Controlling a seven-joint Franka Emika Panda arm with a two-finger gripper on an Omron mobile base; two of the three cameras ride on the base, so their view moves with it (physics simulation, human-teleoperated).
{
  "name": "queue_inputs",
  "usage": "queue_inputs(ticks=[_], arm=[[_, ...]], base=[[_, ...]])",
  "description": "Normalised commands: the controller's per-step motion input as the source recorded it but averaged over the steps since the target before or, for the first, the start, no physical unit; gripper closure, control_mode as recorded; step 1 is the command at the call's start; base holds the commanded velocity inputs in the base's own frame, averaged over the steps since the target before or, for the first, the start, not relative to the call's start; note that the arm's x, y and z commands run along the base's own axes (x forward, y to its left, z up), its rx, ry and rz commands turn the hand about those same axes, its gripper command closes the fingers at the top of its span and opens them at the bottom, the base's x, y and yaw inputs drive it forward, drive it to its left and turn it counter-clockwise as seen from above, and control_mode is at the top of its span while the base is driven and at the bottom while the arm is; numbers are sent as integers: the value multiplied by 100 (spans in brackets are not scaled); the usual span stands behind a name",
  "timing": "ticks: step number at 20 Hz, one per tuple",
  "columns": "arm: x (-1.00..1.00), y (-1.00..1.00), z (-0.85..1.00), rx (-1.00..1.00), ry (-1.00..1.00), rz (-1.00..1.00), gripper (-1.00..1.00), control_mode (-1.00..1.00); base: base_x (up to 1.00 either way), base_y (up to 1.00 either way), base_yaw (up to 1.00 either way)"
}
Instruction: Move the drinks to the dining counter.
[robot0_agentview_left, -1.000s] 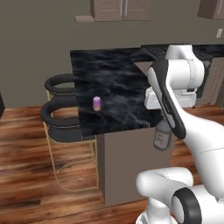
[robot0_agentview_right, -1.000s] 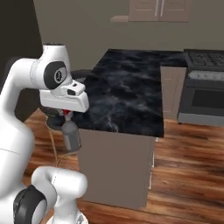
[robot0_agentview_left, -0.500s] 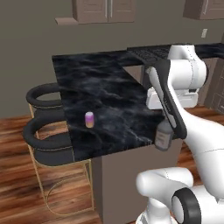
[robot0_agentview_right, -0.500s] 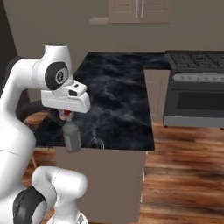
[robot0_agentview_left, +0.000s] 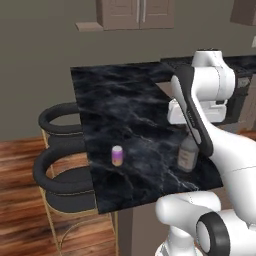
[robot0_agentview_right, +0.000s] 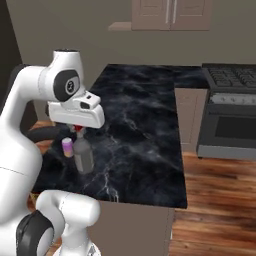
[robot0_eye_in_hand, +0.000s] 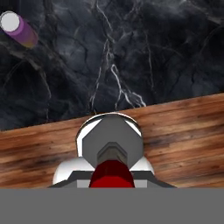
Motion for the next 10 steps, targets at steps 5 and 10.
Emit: queue_inputs(ticks=[5,10], arm=[[0,0,0,0,0,0,100,100],[0,0,0,0,0,0,100,100]], base=[[42,2,16],[34,7,15]])
